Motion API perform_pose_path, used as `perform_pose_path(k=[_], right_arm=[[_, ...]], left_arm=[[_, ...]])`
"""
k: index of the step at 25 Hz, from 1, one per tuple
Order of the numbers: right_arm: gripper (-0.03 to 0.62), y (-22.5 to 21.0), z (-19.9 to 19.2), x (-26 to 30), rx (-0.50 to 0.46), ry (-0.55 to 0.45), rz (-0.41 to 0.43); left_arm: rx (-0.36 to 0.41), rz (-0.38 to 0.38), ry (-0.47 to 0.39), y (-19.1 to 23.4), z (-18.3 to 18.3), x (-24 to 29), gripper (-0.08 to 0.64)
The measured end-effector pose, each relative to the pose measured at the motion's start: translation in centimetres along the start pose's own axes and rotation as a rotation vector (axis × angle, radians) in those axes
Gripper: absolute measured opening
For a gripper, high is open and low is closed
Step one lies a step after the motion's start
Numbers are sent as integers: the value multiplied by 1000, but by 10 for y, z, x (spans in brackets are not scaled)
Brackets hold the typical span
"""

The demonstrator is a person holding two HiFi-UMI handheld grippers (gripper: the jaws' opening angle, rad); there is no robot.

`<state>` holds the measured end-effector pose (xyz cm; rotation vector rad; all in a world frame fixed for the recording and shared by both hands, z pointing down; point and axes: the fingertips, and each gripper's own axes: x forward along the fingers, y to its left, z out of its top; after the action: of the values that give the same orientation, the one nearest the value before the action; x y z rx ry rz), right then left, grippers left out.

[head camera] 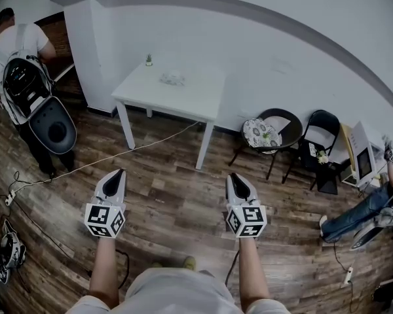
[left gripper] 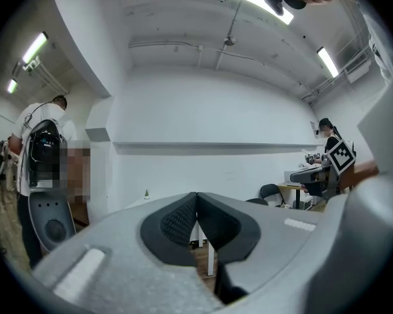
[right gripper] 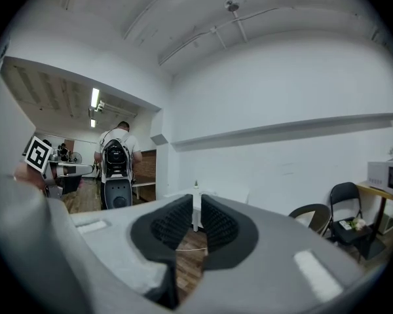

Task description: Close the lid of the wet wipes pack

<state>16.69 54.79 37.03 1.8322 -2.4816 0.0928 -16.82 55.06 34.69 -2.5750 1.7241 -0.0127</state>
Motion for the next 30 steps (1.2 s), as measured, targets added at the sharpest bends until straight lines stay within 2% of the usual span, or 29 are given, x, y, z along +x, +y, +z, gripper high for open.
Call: perform_pose_path(k=[14,30], right_arm=[[60,-20,0,12,5,1,12],[60,-81,-6,41,9,-9,56]], left_arm=[[5,2,9,-12,1,20,6],[23,1,20,-57,-8,76,6]])
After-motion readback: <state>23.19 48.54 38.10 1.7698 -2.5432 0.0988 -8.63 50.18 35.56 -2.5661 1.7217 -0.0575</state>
